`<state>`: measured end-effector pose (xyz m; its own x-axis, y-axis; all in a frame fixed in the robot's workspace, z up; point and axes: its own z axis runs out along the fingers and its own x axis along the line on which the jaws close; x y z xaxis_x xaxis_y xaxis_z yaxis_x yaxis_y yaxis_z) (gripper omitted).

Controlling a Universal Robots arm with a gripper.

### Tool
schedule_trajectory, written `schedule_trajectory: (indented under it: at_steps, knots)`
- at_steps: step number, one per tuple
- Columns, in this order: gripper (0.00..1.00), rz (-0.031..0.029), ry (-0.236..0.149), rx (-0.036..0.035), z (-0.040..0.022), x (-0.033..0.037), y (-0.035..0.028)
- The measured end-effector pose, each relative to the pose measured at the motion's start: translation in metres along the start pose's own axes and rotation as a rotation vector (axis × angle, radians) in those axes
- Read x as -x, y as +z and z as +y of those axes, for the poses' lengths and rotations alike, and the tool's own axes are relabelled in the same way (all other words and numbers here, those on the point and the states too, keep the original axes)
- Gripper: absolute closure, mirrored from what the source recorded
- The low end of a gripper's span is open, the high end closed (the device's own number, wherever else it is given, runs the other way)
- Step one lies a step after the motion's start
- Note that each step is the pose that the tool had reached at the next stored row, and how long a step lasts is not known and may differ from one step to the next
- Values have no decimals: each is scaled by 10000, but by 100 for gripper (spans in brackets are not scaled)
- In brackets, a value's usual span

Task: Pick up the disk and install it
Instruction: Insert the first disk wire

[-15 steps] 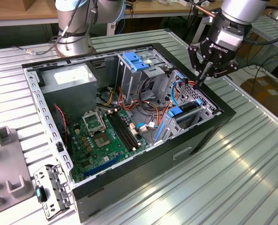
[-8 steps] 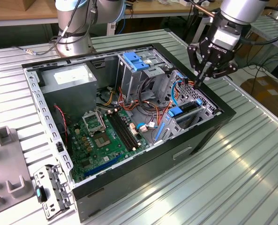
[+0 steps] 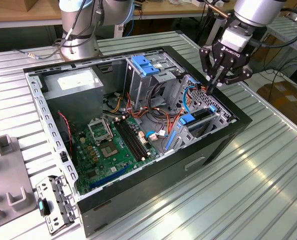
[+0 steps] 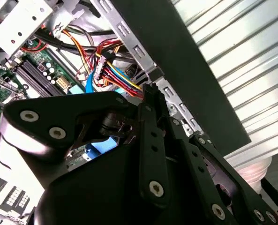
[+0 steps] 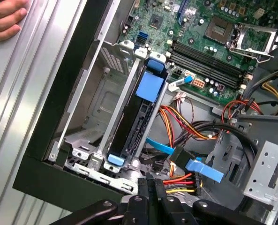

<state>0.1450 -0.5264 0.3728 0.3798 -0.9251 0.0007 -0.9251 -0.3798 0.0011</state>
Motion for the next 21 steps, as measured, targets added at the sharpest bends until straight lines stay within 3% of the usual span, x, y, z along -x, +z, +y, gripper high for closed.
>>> schedule_trajectory:
  at_steps: [4, 9, 11, 15, 21]
  knots:
    - [83, 0, 218, 0, 36, 15, 7]
    - [83, 0, 1074, 1, 37, 15, 22]
    - [83, -2, 1653, 1, 37, 15, 36]
    - [83, -3, 1770, 1, 117, 46, 51]
    - [83, -1, 3267, 3, 117, 47, 86]
